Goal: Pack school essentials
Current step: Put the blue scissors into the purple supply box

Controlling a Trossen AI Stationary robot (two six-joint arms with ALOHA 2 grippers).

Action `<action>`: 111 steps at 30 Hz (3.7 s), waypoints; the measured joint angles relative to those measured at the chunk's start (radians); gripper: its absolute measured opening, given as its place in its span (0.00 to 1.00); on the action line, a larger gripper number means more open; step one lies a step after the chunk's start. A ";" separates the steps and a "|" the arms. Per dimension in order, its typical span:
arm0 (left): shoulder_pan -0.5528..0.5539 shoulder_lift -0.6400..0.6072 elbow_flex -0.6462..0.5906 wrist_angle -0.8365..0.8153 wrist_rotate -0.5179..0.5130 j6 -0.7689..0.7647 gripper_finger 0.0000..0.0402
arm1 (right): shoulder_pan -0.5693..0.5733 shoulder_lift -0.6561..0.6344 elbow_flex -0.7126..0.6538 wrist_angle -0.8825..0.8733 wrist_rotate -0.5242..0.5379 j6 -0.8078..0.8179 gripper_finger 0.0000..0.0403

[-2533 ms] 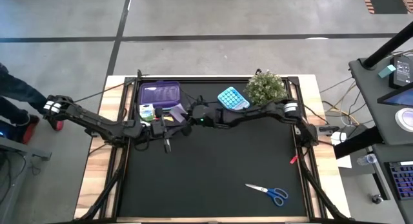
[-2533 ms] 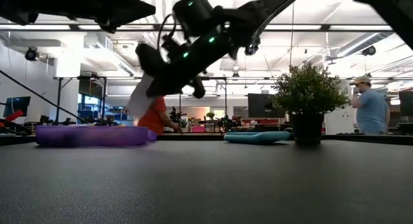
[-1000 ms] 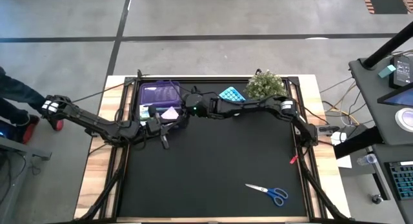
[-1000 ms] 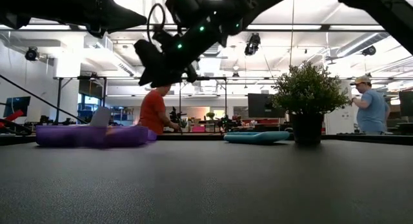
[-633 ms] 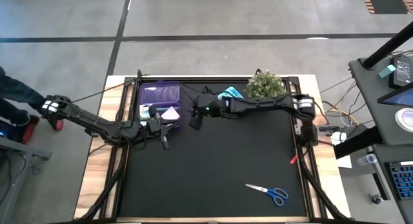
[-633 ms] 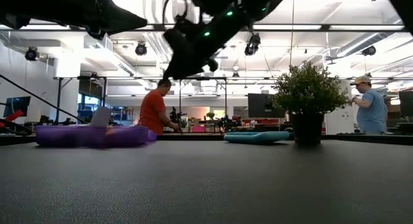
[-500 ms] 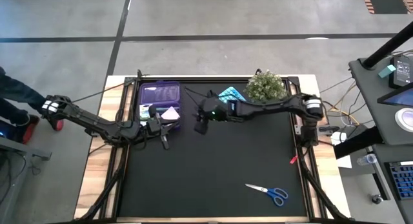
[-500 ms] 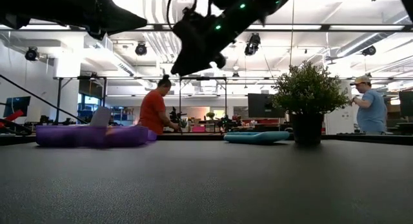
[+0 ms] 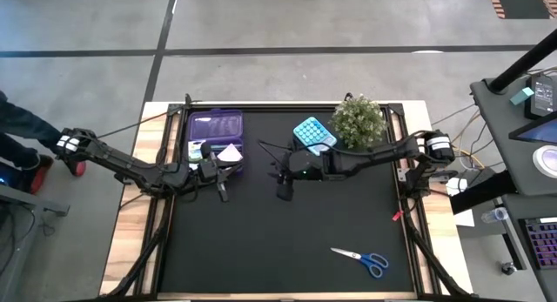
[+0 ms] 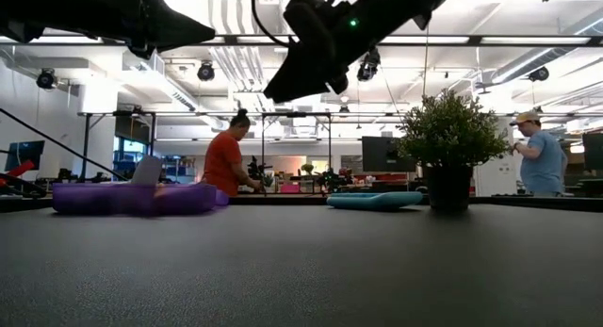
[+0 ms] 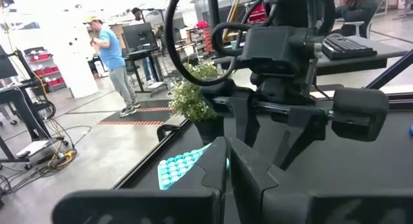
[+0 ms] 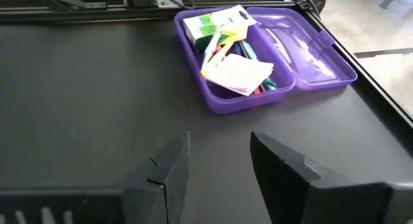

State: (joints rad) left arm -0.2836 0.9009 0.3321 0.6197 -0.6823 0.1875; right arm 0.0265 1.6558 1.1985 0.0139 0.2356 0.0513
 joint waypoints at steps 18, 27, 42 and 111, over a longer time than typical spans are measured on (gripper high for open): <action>0.000 0.000 0.000 0.000 0.000 -0.001 0.00 | 0.007 0.000 0.003 -0.021 0.000 0.007 0.34; 0.000 0.000 0.000 0.000 0.000 0.000 0.00 | 0.016 -0.005 0.008 -0.077 0.000 0.017 0.34; 0.000 0.000 0.000 0.000 0.000 -0.003 0.00 | 0.023 -0.004 0.008 -0.111 0.000 0.005 0.30; -0.001 0.035 0.000 0.000 0.000 -0.077 0.00 | 0.730 0.141 -0.029 -0.917 -0.359 1.102 0.60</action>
State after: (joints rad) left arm -0.2844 0.9356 0.3321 0.6201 -0.6823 0.1108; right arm 0.7567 1.7965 1.1698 -0.9032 -0.1230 1.1533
